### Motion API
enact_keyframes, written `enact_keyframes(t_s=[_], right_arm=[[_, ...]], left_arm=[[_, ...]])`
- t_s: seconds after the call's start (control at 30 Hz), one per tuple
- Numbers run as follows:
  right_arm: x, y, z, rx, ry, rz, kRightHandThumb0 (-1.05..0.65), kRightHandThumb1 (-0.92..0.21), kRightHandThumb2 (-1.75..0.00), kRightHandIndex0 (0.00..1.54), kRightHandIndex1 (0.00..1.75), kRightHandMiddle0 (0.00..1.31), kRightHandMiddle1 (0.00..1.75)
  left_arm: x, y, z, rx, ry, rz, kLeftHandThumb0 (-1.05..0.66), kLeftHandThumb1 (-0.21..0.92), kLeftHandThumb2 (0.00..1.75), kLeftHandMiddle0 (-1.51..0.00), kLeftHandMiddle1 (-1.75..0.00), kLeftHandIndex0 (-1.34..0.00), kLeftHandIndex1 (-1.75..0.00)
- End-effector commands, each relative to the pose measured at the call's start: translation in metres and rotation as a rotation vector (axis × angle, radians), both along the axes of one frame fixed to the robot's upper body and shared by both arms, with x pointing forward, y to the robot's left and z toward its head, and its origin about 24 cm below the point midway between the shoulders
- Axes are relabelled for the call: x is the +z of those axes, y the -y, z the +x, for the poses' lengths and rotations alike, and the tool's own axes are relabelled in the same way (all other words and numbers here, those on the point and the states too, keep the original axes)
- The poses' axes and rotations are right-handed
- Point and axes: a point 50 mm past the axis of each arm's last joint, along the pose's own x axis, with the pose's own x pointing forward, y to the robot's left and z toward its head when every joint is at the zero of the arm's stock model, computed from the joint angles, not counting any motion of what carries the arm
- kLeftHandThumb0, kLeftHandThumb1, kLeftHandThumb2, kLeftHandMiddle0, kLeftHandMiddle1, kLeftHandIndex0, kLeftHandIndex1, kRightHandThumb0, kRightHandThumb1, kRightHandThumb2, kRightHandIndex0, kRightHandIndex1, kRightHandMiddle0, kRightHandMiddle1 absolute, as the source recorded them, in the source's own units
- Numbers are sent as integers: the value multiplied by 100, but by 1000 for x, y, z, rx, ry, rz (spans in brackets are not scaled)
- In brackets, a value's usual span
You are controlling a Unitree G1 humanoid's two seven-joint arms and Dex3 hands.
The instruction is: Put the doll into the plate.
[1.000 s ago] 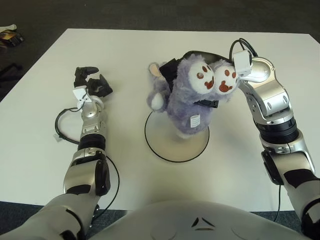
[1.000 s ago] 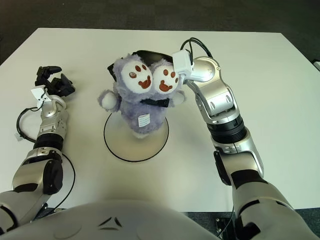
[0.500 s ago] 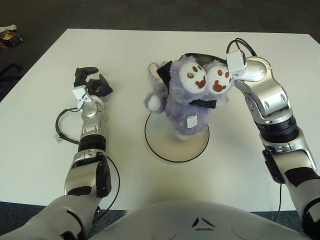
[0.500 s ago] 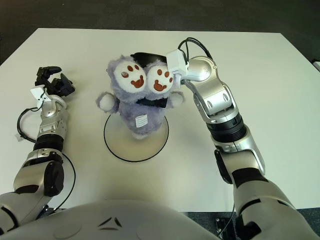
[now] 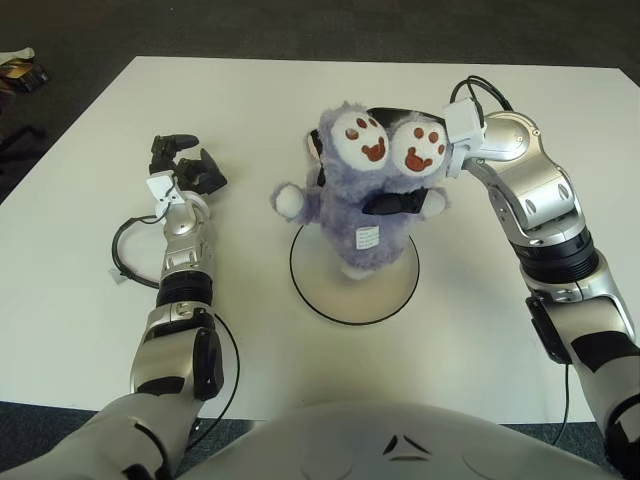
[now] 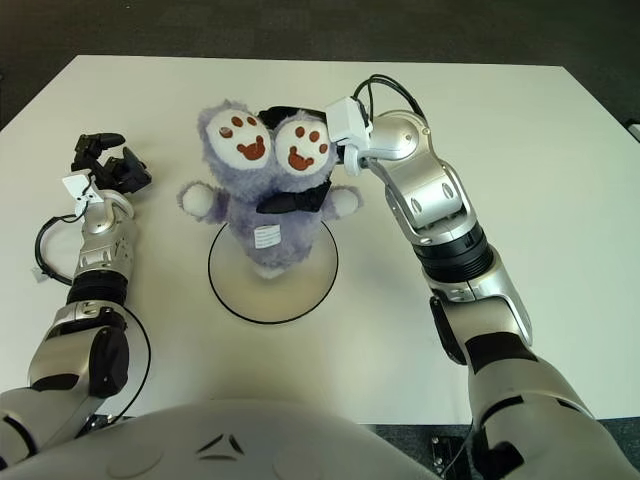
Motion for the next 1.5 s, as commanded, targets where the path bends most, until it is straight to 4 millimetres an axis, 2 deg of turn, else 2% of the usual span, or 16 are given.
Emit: enact_keyframes(t_s=[0.0, 0.33, 0.37, 0.4, 0.47, 0.5, 0.53, 0.6, 0.67, 0.87, 0.9, 0.97, 1.03, 1.1, 1.2, 1.47], right_arm=[[6, 0, -1, 2, 26, -6, -40, -60, -85, 12, 97, 48, 161], [6, 0, -1, 1, 26, -6, -40, -60, -85, 12, 97, 48, 161], [4, 0, 0, 56, -89, 26, -40, -60, -85, 12, 97, 48, 161], [4, 0, 0, 103, -174, 49, -46, -67, -83, 11, 91, 39, 149], [-6, 19, 24, 161, -225, 73, -59, -82, -79, 14, 69, 16, 118], [6, 26, 10, 102, -68, 33, -61, -84, -78, 15, 66, 13, 115], [15, 28, -3, 64, 50, 8, -55, -65, -86, 18, 70, 12, 119], [24, 27, -22, 31, 168, -5, -50, -46, -98, 18, 77, 10, 126], [24, 28, -22, 30, 171, -6, -47, -34, -106, 18, 82, 9, 130], [23, 28, -23, 20, 173, -7, -45, -27, -111, 18, 86, 8, 133], [28, 47, -13, 85, 60, -14, -45, -27, -111, 18, 86, 8, 133], [38, 72, -6, 187, -59, 11, -17, -20, -124, 7, 71, 3, 114], [39, 69, 4, 175, -38, 36, -7, -17, -129, 4, 66, 2, 108], [27, 55, 18, 113, 36, 44, -29, -17, -120, 3, 66, 1, 111], [21, 51, 23, 112, 82, 47, -43, -18, -114, 4, 67, 0, 115], [18, 52, 28, 186, 95, 78, -52, -20, -109, 8, 71, 0, 122]], left_arm=[[-16, 2, -7, 5, -68, -28, -1, 19, 145, -72, -175, -51, -166], [-17, 4, -8, 4, -69, -29, -1, 19, 146, -72, -175, -50, -168], [-17, 4, -8, 5, -71, -27, -1, 19, 146, -72, -175, -50, -168], [-18, 3, -7, 5, -73, -26, -1, 18, 146, -73, -175, -50, -168], [-18, 3, -7, 7, -75, -23, -1, 18, 147, -74, -175, -51, -168], [-18, 3, -7, 8, -78, -23, -1, 18, 147, -74, -175, -51, -168], [-19, 3, -6, 8, -80, -23, -1, 17, 147, -74, -175, -51, -168], [-20, 2, -5, 9, -81, -27, -1, 17, 147, -74, -175, -51, -167], [-20, 2, -5, 10, -81, -31, -1, 17, 147, -74, -175, -51, -167], [-22, 2, -4, 15, -71, -45, -1, 17, 147, -74, -175, -51, -166], [-22, 2, -4, 14, -67, -46, -1, 17, 147, -74, -175, -51, -166], [-22, 2, -4, 15, -63, -46, -1, 17, 147, -74, -175, -51, -167], [-23, 2, -4, 16, -62, -44, -1, 17, 147, -74, -175, -51, -167], [-22, 1, -3, 19, -63, -43, -1, 19, 146, -72, -175, -49, -169], [-22, 1, -3, 20, -65, -41, -1, 20, 145, -71, -175, -48, -170], [-24, 0, -4, 22, -76, -15, -1, 21, 145, -71, -175, -47, -170]])
